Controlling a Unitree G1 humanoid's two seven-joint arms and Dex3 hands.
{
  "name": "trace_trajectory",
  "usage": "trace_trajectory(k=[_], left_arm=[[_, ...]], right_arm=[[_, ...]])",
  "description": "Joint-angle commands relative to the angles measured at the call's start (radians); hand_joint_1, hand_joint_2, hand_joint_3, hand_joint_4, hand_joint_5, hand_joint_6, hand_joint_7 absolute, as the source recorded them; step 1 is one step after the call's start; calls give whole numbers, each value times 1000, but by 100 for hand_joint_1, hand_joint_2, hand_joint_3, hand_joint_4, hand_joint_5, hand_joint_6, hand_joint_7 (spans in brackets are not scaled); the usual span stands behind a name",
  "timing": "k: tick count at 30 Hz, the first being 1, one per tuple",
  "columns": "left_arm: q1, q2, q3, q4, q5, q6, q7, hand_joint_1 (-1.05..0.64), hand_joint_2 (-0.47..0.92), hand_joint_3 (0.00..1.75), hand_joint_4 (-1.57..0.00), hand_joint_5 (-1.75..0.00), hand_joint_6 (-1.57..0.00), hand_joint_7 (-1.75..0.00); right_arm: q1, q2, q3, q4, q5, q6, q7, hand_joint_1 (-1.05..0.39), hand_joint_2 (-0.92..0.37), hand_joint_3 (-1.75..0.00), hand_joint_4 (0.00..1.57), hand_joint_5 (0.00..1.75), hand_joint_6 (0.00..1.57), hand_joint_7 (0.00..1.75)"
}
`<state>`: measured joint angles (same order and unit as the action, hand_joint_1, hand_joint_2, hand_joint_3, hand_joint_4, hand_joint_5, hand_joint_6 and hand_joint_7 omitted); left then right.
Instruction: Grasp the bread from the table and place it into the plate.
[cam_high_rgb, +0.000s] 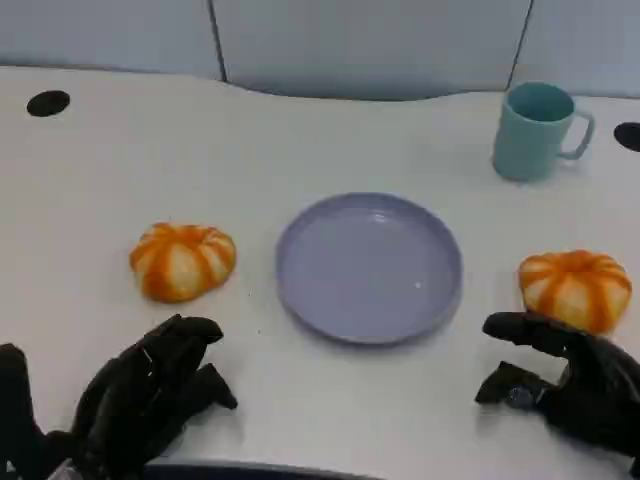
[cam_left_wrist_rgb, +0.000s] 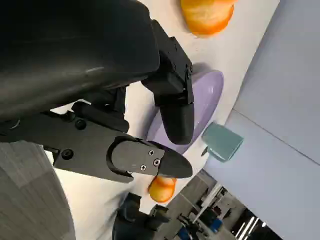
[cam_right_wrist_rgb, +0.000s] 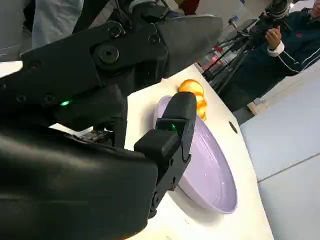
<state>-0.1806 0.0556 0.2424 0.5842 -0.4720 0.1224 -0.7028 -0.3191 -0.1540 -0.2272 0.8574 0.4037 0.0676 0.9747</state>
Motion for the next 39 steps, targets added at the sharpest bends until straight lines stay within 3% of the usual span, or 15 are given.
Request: trace_trajectory(k=[1, 27, 34, 38, 39], left_arm=[[17, 20, 1, -9, 6, 15, 7, -56, 92, 8, -55, -165, -50, -118], [15, 8, -2, 19, 45, -94, 21, -58, 90, 5, -53, -168, -53, -118], [17, 4, -15, 14, 123, -295, 58, -57, 90, 7, -40, -166, -43, -120], [21, 22, -39, 1, 188, -393, 95, -58, 92, 9, -37, -159, -41, -110], [23, 32, -49, -6, 210, -424, 99, -52, 92, 11, -30, -155, -35, -103]], right_arm=[[12, -12, 1, 3, -11, -4, -12, -39, -92, -14, 55, 124, 70, 63], [16, -7, 5, -7, -15, -12, -35, -39, -92, -13, 53, 128, 69, 66], [20, -4, 10, -14, -17, -18, -43, -39, -92, -14, 53, 128, 70, 67], [23, -1, 12, -23, -17, -17, -47, -39, -92, -15, 53, 129, 68, 67], [23, 0, 13, -24, -17, -17, -48, -39, -92, -14, 53, 129, 68, 68]])
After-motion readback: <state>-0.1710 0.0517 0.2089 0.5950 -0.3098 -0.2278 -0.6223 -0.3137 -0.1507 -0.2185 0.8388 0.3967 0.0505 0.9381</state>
